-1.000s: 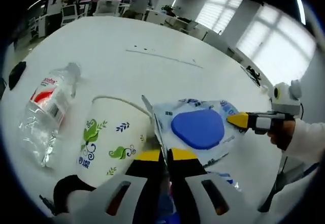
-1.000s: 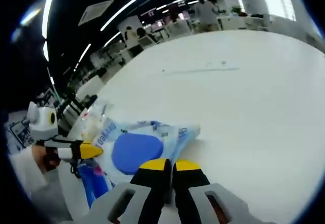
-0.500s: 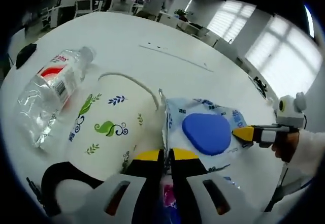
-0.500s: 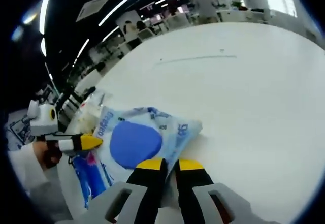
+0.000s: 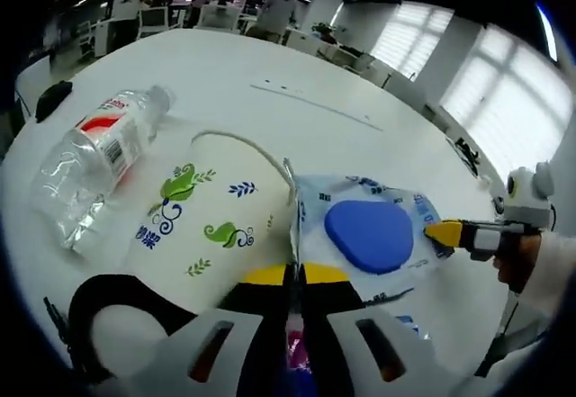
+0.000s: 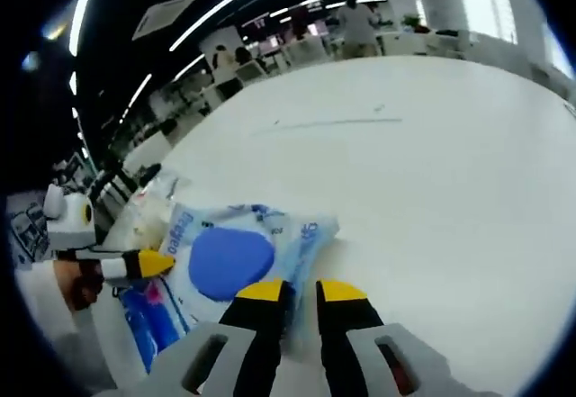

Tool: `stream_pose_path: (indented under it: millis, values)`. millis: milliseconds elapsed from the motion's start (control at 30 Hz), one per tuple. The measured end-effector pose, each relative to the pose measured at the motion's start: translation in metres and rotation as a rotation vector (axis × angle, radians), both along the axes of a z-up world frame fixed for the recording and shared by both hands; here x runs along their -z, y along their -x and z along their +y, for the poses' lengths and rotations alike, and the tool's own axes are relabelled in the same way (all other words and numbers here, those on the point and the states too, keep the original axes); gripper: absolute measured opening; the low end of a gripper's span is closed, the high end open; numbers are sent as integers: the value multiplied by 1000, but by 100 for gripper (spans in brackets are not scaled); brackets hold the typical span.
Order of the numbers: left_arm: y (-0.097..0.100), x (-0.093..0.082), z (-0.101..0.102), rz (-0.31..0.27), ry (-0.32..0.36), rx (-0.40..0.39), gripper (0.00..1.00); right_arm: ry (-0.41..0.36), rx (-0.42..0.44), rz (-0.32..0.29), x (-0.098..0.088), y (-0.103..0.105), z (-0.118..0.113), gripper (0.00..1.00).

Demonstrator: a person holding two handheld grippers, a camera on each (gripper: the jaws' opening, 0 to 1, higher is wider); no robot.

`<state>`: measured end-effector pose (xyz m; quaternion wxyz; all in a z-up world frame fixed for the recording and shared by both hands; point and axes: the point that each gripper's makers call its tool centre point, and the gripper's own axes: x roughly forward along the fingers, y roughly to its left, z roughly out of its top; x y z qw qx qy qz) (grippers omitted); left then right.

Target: Arrange the tabletop items into an orderly group along one side of the table until the central work area is clear of visible clutter.

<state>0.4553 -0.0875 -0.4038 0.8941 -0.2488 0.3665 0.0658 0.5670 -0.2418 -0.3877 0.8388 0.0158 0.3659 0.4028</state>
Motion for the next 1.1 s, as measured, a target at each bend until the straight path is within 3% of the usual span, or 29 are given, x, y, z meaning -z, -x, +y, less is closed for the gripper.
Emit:
stream_pose_path:
  millis: [67, 133, 200, 267, 367, 400, 467, 533, 600, 700, 867, 1033, 1100]
  values:
    - [0, 0, 1, -6, -9, 23, 1, -96, 73, 28, -14, -1, -7, 21]
    - [1, -3, 4, 0, -39, 36, 5, -148, 121, 76, -16, 3, -15, 27]
    - [0, -5, 10, -13, -70, 39, 19, -228, 160, 100, -28, 13, -30, 30]
    - [2, -11, 11, -28, -70, 34, 36, -255, 156, 108, -34, 24, -41, 34]
    - [9, -20, 14, -77, -46, 36, 36, -265, 200, 142, -36, 37, -71, 46]
    - [11, -37, 11, -108, -59, 26, 36, -278, 213, 152, -38, 39, -77, 52]
    - [18, -49, 10, -140, -61, 21, 41, -324, 238, 171, -51, 42, -88, 60]
    - [27, -65, 7, -198, -70, 21, 46, -314, 226, 188, -52, 44, -91, 62]
    - [42, -72, 3, -199, -59, 10, 49, -324, 209, 182, -63, 53, -93, 65]
    - [70, -83, -4, -226, -7, -34, 55, -398, 215, 224, -80, 70, -90, 66]
    - [100, -82, -10, -199, -17, -20, 55, -385, 155, 197, -84, 88, -78, 66]
    - [109, -76, -6, -180, -11, -36, 55, -378, 126, 219, -77, 102, -72, 65]
    - [110, -81, -2, -199, -17, -32, 56, -390, 140, 225, -77, 107, -72, 65]
